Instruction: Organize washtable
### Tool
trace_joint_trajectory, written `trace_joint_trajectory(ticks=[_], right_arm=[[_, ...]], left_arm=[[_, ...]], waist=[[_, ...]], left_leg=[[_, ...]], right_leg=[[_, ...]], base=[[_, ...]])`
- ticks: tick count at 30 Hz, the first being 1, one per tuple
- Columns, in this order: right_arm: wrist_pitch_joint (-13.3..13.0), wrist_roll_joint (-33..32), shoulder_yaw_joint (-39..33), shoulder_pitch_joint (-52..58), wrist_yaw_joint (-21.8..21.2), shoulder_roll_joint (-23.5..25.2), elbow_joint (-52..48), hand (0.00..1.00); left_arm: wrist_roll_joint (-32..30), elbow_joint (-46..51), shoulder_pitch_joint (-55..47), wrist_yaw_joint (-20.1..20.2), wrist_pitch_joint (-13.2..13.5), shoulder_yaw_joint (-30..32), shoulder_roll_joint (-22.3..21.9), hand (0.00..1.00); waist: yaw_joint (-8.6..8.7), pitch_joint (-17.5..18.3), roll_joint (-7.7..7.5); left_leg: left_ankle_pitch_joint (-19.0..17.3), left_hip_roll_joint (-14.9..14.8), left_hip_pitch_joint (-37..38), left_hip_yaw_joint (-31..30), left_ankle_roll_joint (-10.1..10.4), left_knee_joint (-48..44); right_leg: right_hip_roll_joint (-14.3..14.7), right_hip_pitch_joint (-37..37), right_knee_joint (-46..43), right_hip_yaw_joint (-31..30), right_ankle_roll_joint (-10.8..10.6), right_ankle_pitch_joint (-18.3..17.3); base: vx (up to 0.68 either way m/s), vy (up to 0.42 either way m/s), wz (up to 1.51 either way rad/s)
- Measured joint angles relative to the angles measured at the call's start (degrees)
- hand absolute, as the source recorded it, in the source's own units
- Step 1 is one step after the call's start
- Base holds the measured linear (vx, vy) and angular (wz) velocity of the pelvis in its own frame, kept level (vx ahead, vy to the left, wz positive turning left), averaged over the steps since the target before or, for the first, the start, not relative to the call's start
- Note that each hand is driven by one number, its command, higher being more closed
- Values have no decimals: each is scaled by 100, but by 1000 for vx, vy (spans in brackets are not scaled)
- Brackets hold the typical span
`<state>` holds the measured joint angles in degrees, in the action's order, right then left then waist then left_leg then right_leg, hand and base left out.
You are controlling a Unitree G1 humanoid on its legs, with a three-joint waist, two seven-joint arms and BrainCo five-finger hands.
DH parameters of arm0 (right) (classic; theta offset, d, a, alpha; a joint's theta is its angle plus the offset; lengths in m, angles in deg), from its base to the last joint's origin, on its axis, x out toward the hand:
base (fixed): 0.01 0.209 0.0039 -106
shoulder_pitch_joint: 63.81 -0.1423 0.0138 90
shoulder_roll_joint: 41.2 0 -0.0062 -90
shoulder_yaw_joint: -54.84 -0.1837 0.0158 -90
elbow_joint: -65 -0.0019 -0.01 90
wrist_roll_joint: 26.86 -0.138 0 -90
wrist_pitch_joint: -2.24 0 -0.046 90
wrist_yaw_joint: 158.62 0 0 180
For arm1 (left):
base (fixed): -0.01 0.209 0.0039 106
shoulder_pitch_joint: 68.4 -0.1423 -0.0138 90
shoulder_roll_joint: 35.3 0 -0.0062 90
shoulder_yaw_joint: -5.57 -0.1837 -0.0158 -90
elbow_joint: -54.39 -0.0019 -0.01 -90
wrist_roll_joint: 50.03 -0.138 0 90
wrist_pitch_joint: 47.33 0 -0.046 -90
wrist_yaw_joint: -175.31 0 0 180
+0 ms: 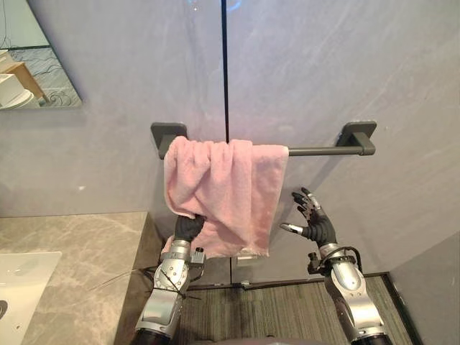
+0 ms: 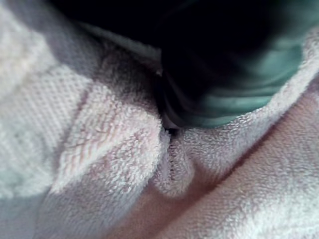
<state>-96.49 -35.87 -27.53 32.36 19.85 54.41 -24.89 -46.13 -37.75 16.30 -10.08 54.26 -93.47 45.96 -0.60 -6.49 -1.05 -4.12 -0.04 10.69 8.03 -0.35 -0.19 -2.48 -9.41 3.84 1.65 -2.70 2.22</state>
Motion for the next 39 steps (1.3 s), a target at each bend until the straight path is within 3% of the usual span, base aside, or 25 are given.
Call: trace_joint_trajectory(ticks=[15, 16, 21, 32, 39], right_arm=[[3, -446, 1065, -899, -264, -120, 222, 0], [3, -450, 1173, -1003, -276, -111, 336, 100], [12, -450, 1548, -1357, -390, 23, 694, 100], [13, -439, 1608, -1449, -411, 158, 974, 100], [8, -438, 873, -1137, -323, 335, 915, 100]], left_arm=[[199, 183, 22, -2, 15, -363, -32, 100], [208, 181, 23, -3, 16, -406, -31, 100], [227, 176, 25, -13, 16, -446, -33, 100], [229, 163, 28, -95, 16, -447, -25, 100], [229, 164, 28, -90, 14, -426, -50, 100]], waist=[[11, 7, -9], [-2, 13, -15], [-24, 16, -22], [-30, 100, -155], [-28, 99, -153]], left_leg=[[49, 21, -92, -290, -28, -48], [77, 22, -93, -311, -25, -33], [121, 21, -92, -339, -19, 19], [123, 29, -96, -339, -21, 19], [123, 37, -75, -332, -23, 43]], right_leg=[[-73, -41, -35, 278, -1, -27], [-73, -43, -32, 301, 1, -27], [-69, -39, -27, 324, 5, -25], [-71, -41, -29, 326, 5, -25], [-73, -38, -43, 325, 6, -31]], base=[[-28, -10, 10], [-17, -20, 13], [-15, -10, 4], [0, 0, 0], [0, 0, 0]])
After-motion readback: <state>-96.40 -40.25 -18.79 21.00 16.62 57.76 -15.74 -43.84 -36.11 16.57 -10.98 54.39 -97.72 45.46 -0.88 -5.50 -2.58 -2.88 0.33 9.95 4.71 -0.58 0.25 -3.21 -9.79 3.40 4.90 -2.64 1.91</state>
